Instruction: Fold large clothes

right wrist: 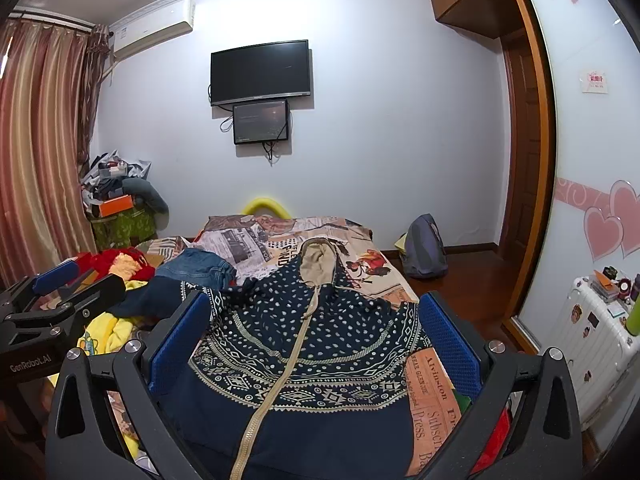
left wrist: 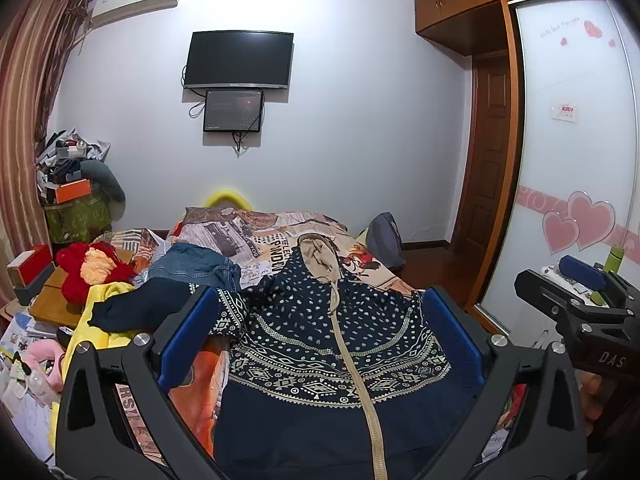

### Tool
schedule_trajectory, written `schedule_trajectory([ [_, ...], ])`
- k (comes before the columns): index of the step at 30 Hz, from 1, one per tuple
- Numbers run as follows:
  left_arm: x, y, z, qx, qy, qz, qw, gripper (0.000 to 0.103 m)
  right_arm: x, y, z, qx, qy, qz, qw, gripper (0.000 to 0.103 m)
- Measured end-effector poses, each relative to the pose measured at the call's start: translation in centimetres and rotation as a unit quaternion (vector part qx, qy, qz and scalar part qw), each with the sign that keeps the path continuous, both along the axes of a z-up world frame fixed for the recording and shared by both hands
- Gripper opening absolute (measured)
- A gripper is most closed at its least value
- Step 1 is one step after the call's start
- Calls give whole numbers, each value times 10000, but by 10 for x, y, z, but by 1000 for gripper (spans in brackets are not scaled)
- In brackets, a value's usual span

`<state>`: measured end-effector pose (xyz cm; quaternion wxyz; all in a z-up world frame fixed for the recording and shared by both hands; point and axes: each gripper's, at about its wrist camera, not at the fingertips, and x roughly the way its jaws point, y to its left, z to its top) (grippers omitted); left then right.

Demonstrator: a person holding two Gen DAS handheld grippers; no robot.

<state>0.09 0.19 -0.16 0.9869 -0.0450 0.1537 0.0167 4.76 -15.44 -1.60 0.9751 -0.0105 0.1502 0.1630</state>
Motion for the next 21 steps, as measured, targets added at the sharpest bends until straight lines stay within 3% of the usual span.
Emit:
schedule_trajectory([
  [21, -2, 3, 3, 39, -47, 48, 10000, 103, 0, -3, 3, 50, -2, 12, 10000, 103],
])
